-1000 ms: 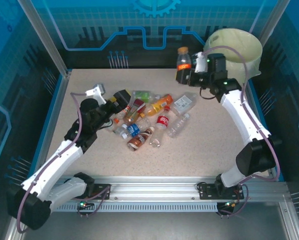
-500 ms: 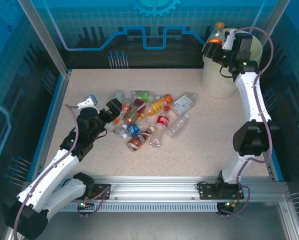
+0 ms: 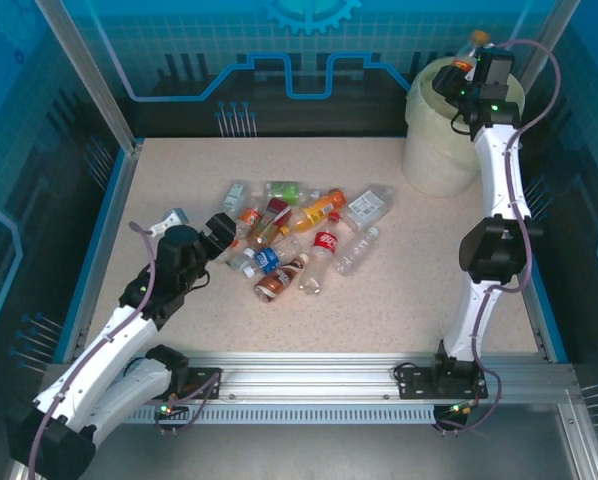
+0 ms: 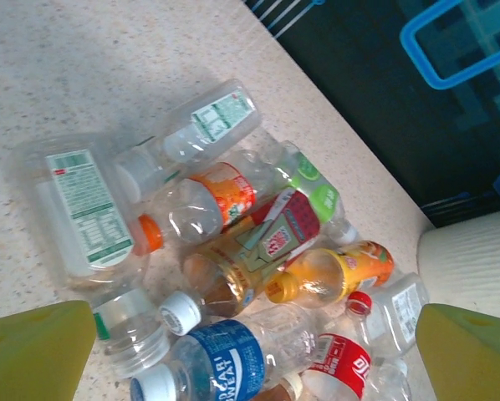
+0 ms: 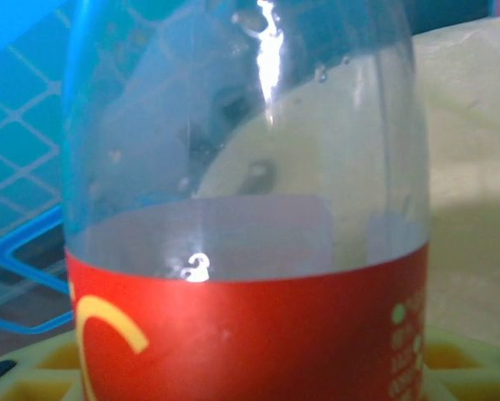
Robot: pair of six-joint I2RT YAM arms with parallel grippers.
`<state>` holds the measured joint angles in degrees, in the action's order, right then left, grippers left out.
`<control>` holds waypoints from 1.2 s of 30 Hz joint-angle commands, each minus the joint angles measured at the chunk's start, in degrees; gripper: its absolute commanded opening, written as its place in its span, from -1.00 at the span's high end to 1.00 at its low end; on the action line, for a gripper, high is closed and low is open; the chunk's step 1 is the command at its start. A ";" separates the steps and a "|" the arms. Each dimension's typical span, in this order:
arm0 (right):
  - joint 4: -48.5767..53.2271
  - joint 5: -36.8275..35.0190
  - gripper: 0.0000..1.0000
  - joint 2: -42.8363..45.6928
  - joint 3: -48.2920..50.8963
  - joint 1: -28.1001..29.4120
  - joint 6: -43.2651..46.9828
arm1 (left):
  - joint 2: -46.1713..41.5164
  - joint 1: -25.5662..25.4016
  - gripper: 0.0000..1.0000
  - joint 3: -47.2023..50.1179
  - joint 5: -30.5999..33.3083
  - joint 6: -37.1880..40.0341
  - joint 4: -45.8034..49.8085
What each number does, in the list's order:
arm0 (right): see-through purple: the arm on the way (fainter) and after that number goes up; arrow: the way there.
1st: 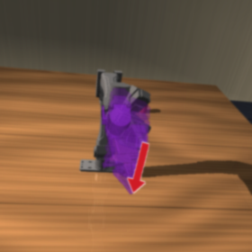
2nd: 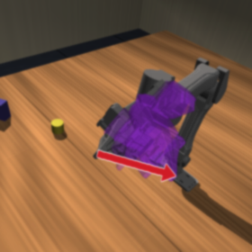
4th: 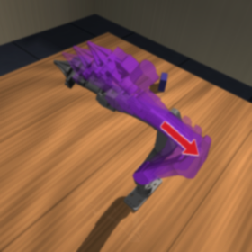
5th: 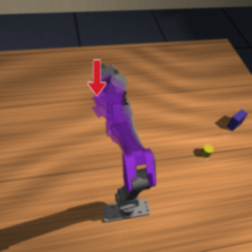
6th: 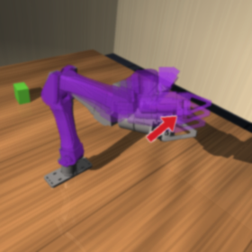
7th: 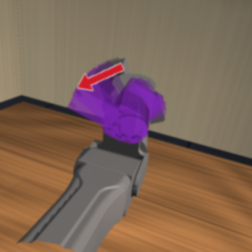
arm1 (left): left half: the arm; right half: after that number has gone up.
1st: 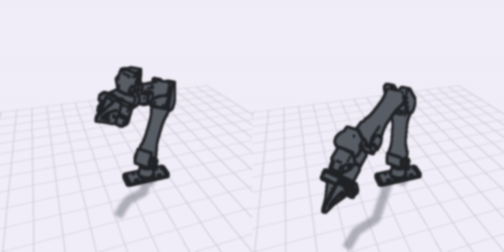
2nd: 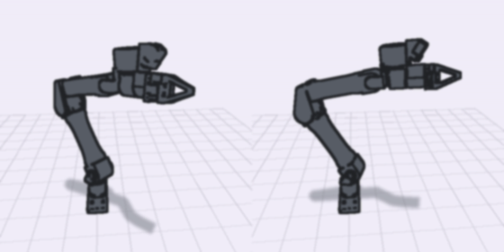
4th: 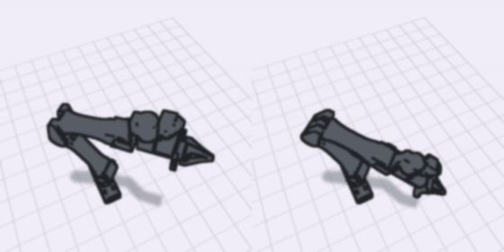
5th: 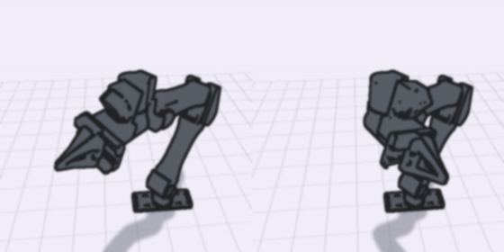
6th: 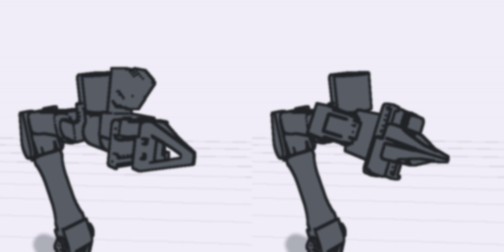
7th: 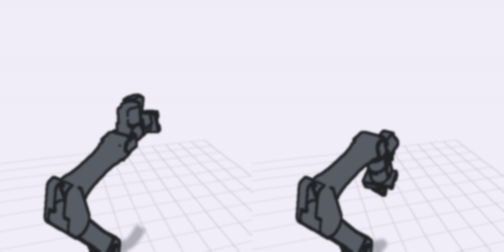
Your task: Put the plastic bottles in the bin
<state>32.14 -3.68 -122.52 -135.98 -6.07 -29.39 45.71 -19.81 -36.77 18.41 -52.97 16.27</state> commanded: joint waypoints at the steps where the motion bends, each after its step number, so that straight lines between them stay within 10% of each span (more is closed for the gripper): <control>1: 5.69 -7.80 -0.11 -4.09 -6.10 -0.50 5.17 | 0.13 1.88 -0.98 0.04 0.83 -2.97 4.45; 19: 11.37 -10.72 -0.40 -10.43 -13.16 -0.35 13.13 | 5.85 7.16 -0.98 -1.72 -8.21 -1.17 7.57; 36: 8.94 -6.04 -0.59 0.95 -4.15 -0.16 12.82 | 9.69 8.26 -0.98 -1.99 -8.92 0.14 5.44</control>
<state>42.52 -11.88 -126.58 -141.16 -6.07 -16.84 54.65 -12.21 -36.91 10.59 -54.48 22.17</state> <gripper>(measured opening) 0.793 0.988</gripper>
